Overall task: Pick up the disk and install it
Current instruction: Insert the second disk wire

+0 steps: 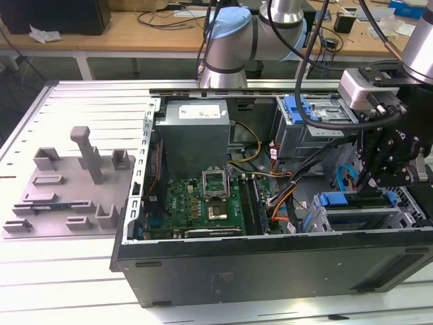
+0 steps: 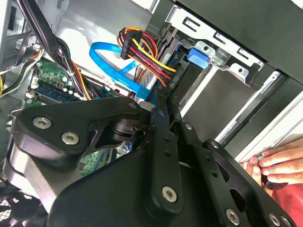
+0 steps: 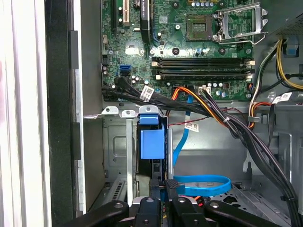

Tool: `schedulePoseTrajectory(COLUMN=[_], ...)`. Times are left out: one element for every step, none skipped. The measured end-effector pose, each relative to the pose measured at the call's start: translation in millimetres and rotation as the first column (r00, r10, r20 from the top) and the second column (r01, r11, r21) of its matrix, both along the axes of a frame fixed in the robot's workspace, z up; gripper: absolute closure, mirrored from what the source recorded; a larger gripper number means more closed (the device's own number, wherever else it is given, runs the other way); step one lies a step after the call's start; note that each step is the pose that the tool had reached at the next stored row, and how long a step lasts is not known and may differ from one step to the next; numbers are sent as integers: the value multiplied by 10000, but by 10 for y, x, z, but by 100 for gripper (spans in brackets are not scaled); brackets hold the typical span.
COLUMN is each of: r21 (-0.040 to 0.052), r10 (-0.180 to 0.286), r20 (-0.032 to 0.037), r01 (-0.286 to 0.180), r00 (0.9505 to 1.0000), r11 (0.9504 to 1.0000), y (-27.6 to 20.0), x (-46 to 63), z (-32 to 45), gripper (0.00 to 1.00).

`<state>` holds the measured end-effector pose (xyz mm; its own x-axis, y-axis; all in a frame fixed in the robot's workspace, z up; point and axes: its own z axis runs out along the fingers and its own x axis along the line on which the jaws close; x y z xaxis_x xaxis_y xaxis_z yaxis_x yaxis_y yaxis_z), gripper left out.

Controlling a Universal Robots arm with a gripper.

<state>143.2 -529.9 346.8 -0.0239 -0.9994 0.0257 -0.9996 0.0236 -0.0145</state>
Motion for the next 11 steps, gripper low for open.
schedulePoseTrajectory(r21=[-1,0,-1,-2,0,0,0,0,-1,-1,0], r10=[-1,-1,-1,-1,0,-1,-1,0,0,0,1], r20=[0,0,0,0,0,0,0,0,0,0,0], r01=[1,1,1,1,0,1,1,0,0,0,-1], r00=[10000,10000,10000,10000,10000,10000,10000,10000,10000,10000,10000], r11=[10000,10000,10000,10000,10000,10000,10000,10000,10000,10000,10000], y=[0,0,0,1,1,0,0,0,0,0,0], x=[0,0,0,0,0,0,0,0,0,0,0], z=[0,-1,-1,-2,-5,-7,-11,-17,-23,-27,-30], gripper=[84,84,84,84,84,84,84,84,84,84,84])
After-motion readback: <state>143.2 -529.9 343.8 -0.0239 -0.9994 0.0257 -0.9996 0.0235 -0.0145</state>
